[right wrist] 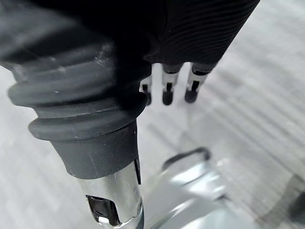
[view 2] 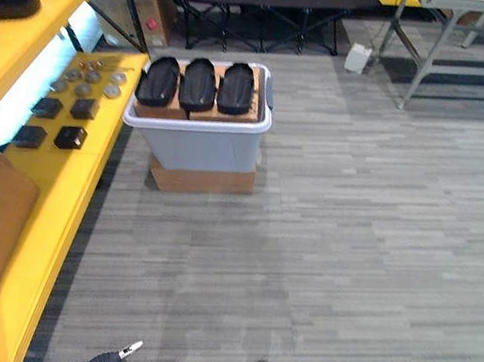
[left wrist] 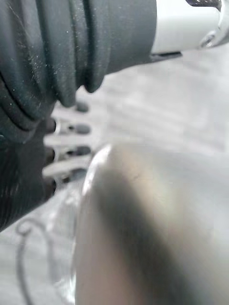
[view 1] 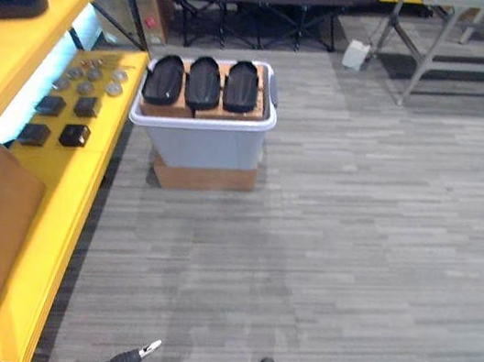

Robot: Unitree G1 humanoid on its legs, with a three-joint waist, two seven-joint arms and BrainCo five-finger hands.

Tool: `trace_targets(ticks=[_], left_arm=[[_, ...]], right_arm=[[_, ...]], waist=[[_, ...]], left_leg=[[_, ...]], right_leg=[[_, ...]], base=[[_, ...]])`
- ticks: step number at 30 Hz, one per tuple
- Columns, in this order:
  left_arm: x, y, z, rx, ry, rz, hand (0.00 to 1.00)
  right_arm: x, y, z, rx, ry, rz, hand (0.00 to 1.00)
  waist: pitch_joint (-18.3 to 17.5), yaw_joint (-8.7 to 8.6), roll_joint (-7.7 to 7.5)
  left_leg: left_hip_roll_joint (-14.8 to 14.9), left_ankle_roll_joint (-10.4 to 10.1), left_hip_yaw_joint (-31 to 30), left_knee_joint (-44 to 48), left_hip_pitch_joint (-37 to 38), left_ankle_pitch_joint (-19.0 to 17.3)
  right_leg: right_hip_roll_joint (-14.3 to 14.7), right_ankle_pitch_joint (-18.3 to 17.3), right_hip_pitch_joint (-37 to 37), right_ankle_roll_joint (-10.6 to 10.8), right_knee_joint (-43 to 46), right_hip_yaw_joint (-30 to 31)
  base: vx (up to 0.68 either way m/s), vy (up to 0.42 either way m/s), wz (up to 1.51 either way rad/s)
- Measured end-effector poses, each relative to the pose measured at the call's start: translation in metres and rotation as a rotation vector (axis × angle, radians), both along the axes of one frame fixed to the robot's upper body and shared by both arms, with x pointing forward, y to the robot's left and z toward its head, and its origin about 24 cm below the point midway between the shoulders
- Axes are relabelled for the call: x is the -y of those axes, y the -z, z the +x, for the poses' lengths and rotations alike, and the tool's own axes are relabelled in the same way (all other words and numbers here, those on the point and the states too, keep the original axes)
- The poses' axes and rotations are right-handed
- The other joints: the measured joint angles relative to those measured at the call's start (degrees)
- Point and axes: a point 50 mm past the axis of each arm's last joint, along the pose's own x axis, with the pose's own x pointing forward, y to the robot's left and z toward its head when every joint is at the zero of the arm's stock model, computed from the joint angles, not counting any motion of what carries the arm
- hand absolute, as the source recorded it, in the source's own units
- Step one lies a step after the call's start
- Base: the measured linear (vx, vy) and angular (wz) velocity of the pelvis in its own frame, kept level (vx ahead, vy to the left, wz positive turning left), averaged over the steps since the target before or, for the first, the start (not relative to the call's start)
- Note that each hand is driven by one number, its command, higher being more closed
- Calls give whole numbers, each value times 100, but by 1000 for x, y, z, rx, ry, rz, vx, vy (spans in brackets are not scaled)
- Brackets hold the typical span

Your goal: Walk over and take plastic housings, then place them on the shelf

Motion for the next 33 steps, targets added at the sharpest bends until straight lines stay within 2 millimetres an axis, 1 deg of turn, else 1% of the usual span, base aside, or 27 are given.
trace_targets(ticks=[2,3,4,5,6,7,8,9,11,12,14,15,16,17,19,21,23,24,25,26,27,28,29,30,31,32,33], left_arm=[[-3,-1,-3,27,-31,-3,0],[-4,0,-8,27,-54,-2,0],[-4,2,-16,10,-60,-4,0],[-5,4,-28,-18,-65,-3,0],[-4,5,-40,-41,-92,-6,0],[-3,6,-42,-39,-92,-1,0],[-6,5,-43,-33,-96,9,0],[-11,5,-44,-33,-97,25,0],[-16,4,-44,-33,-108,42,0],[-18,3,-44,-25,-95,55,0],[-24,1,-39,7,-49,99,0],[-25,1,-37,17,-39,106,0],[-25,-2,-28,58,-30,113,0],[-24,-3,-22,83,-27,115,0],[-23,-10,1,164,-15,115,0],[-16,-21,37,269,23,104,0],[-11,-24,47,296,17,84,0],[-9,-24,49,299,15,78,0],[-7,-23,47,287,11,68,0],[-6,-21,44,273,11,65,0],[-7,-20,42,265,11,65,0],[-10,-19,40,251,20,72,0],[0,-17,38,236,41,51,0],[7,-15,38,230,53,36,0],[17,-13,35,214,65,25,0],[20,-11,33,197,59,34,0],[20,-11,32,189,53,41,0]], right_arm=[[4,-4,16,63,8,-29,0],[6,-7,23,94,6,-41,0],[8,-9,26,113,7,-55,0],[10,-10,27,126,7,-63,0],[8,-10,27,131,3,-62,0],[6,-10,32,147,9,-48,0],[4,-10,34,157,11,-36,0],[2,-11,40,174,4,-26,0],[1,-11,42,183,2,-21,0],[-1,-11,42,185,9,-13,0],[-13,-8,41,182,27,25,0],[-17,-6,40,176,31,40,0],[-24,-5,39,169,14,56,0],[-28,-4,39,167,4,63,0],[-29,-5,44,186,8,59,0],[-27,-7,49,204,17,51,0],[-26,-8,49,206,19,46,0],[-26,-8,49,203,21,42,0],[-26,-7,46,193,23,36,0],[-26,-5,41,174,23,37,0],[-27,-4,36,159,15,40,0],[-30,-1,24,124,7,48,0],[-26,0,16,97,13,43,0],[-23,0,13,87,14,35,0],[-14,-1,10,81,23,21,0],[-10,-2,11,87,36,16,0],[-8,-2,11,89,39,13,0]], waist=[[29,70,-44],[86,94,-102],[150,115,-145],[156,153,-168],[169,191,-198],[236,243,-239],[331,313,-329],[389,376,-477],[355,389,-636],[305,398,-689],[248,400,-801],[231,388,-828],[237,370,-815],[241,356,-798],[264,342,-708],[293,316,-601],[295,312,-592],[294,311,-592],[287,290,-603],[256,288,-657],[221,271,-715],[212,214,-832],[234,60,-574],[211,8,-436],[169,8,-214],[120,9,-110],[97,7,-110]], left_leg=[[-355,-47,58,-1417,-317,91],[-619,-31,23,-2558,-384,467],[-754,-9,-30,-3233,-363,938],[-824,-87,-133,-3550,-340,1397],[-873,72,-100,-3507,-361,1862],[-920,224,-20,-3307,-389,1815],[-929,477,83,-3038,-488,1614],[-1029,616,110,-2726,-597,1343],[-1256,759,144,-2626,-535,1073],[-1371,809,197,-2676,-413,927],[-1632,834,218,-2802,-85,726],[-1692,832,218,-2899,51,693],[-1716,866,224,-3071,344,681],[-1711,889,219,-3147,484,694],[-1658,886,178,-3413,833,694],[-1409,753,53,-3510,991,634],[-1255,585,49,-3552,1127,554],[-1142,464,54,-3545,1229,482],[-1000,285,34,-3526,1366,373],[-894,92,-15,-3473,1474,241],[-873,2,-92,-3415,1498,158],[-814,-176,-312,-3271,1565,-58],[-541,-315,-563,-3175,1595,-191],[-386,-348,-623,-3195,1630,-217],[-183,-351,-719,-3272,1704,-215],[-102,-396,-803,-3247,1759,-167],[-92,-396,-844,-3175,1758,-136]], right_leg=[[-57,-47,218,108,-221,16],[-178,-166,329,208,-249,30],[-277,-251,470,307,-268,45],[-327,-333,604,411,-335,77],[-354,-418,704,513,-430,172],[-438,-515,735,497,-427,215],[-506,-521,744,452,-405,249],[-590,-473,783,549,-355,297],[-857,-472,658,584,136,359],[-1089,-530,322,734,1015,389],[-1614,-450,-561,1228,3017,486],[-1716,-474,-760,1225,3405,469],[-1722,-638,-1050,1184,3803,419],[-1695,-724,-1147,1153,3810,318],[-1579,-922,-1438,1026,3307,-116],[-1274,-859,-1816,958,1883,-355],[-1162,-454,-1948,928,1027,-251],[-1078,-94,-1986,908,535,-112],[-975,404,-1985,958,-43,164],[-900,761,-1961,992,-492,519],[-896,820,-1922,1035,-657,689],[-890,1299,-1733,1104,-786,878],[-650,1473,-1667,977,-424,867],[-513,1265,-1688,879,-214,831],[-330,858,-1836,782,272,832],[-297,427,-2023,699,873,815],[-315,231,-2097,661,1138,792]], base=[[237,96,-13],[274,171,-4],[360,240,-5],[344,237,0],[403,269,1],[340,221,-4],[473,271,-5],[387,196,-2],[424,221,12],[447,239,10],[363,164,5],[372,99,6],[301,67,4],[356,45,4],[349,12,10],[310,-67,20],[258,-110,1],[315,-195,-8],[412,-290,-3],[361,-295,9],[388,-387,42],[338,-442,84],[317,-444,90],[289,-376,64],[358,-343,27],[364,-315,18],[290,-258,20]])
